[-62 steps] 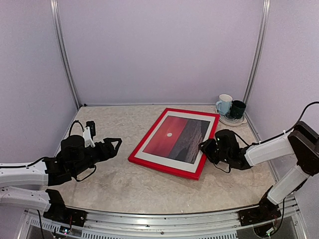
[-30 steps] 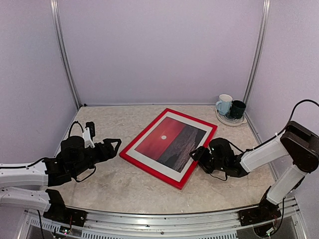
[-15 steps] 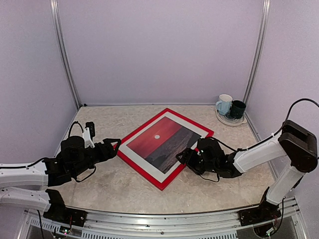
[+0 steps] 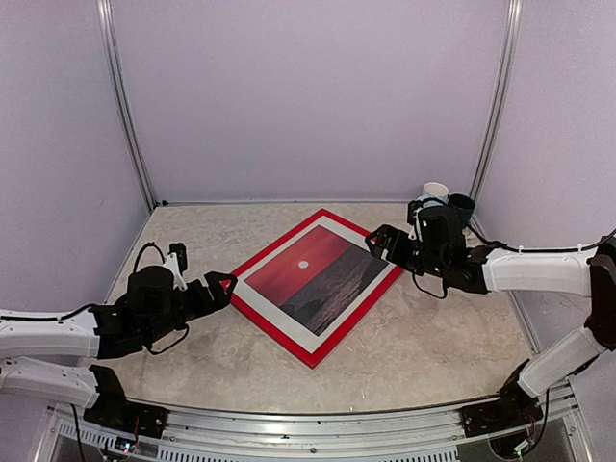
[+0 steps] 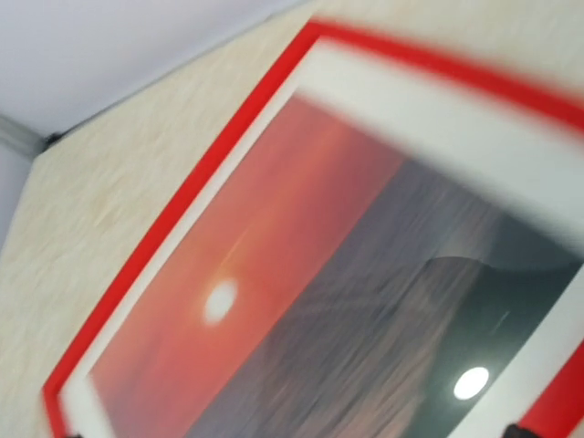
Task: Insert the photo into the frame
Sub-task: Rotate the photo frame at the center of the board.
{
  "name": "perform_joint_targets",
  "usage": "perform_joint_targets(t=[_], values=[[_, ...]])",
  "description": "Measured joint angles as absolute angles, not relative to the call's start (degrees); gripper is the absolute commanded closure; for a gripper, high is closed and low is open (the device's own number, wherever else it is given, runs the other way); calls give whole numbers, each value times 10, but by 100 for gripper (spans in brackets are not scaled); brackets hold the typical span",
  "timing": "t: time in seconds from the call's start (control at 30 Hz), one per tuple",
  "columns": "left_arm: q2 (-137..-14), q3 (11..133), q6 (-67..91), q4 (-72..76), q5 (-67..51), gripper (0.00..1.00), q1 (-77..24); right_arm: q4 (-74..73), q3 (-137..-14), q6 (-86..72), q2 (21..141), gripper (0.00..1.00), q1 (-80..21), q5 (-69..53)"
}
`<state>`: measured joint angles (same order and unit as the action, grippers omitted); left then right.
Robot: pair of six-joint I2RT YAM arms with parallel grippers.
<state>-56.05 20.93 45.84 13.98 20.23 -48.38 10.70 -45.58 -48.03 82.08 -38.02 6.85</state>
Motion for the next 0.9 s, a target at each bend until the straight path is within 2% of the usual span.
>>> perform_joint_targets(t=[0.2,0.4,0.9], values=[[-607,209,482,129,204,1,-484,63,-525,-380,862,1,-274,8],[-654,227,512,101,206,1,-483,24,-594,-305,942,1,-209,-24],[-818,325,565,30,188,1,-471,-48,-756,-193,1143,1,-148,-54]])
